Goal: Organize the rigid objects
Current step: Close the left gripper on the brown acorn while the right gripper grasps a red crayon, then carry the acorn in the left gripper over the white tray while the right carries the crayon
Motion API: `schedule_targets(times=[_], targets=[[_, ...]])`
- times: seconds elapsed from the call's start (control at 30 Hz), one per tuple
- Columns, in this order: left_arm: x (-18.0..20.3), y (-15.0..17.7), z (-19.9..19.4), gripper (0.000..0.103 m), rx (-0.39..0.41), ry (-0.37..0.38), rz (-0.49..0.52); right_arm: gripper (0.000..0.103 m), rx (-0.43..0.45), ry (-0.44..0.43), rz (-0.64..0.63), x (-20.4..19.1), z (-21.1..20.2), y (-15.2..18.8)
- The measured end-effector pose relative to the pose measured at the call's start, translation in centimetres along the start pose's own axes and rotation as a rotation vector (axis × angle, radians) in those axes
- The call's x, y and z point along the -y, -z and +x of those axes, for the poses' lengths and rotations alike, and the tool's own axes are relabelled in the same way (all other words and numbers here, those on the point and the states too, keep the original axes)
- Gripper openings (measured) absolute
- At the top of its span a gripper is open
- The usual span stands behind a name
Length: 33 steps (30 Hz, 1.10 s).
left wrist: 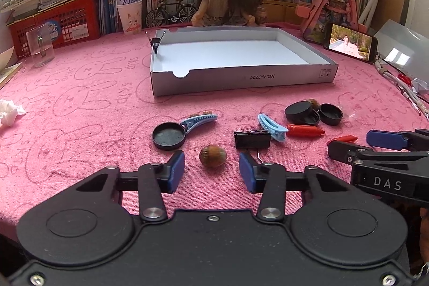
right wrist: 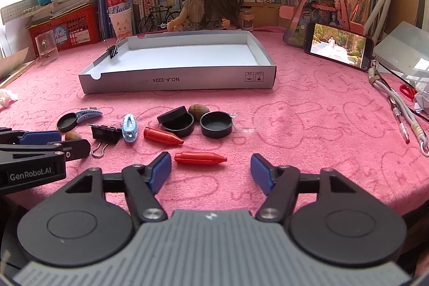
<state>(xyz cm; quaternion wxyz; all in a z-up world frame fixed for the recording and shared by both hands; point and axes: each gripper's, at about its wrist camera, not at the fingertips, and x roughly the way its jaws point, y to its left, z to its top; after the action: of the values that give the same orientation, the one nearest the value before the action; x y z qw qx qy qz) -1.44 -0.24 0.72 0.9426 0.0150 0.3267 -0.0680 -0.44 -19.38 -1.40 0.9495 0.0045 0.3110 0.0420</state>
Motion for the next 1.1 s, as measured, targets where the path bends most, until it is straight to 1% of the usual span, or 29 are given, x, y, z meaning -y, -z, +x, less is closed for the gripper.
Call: schedule_targets(times=[0.03, 0.1, 0.33, 0.47, 0.53, 0.57, 0.87, 1.1], targets=[[0.0, 0.0, 0.0, 0.039, 0.0, 0.004, 0.001, 0.068, 0.001, 0.0, -0.001, 0.0, 0.0, 0.0], [0.1, 0.0, 0.0, 0.036, 0.001, 0.007, 0.004, 0.06, 0.003, 0.002, -0.002, -0.1, 0.0, 0.0], [0.2, 0.0, 0.1, 0.029, 0.011, 0.001, 0.018, 0.057, 0.006, -0.009, -0.016, -0.2, 0.0, -0.1], [0.3, 0.0, 0.1, 0.026, 0.014, 0.002, 0.021, 0.054, 0.009, -0.022, -0.019, -0.3, 0.0, -0.1], [0.3, 0.0, 0.1, 0.022, 0.015, -0.002, 0.022, 0.052, 0.007, -0.022, -0.02, -0.3, 0.1, -0.2], [0.3, 0.0, 0.1, 0.022, 0.016, -0.003, 0.023, 0.05, 0.009, -0.021, -0.019, -0.3, 0.1, -0.2], [0.2, -0.3, 0.0, 0.021, 0.016, 0.005, 0.014, 0.049, 0.016, -0.025, -0.017, -0.1, 0.0, -0.3], [-0.1, -1.4, -0.7, 0.021, 0.048, 0.003, -0.006, 0.049, 0.055, -0.016, -0.026, 0.1, -0.5, -1.2]])
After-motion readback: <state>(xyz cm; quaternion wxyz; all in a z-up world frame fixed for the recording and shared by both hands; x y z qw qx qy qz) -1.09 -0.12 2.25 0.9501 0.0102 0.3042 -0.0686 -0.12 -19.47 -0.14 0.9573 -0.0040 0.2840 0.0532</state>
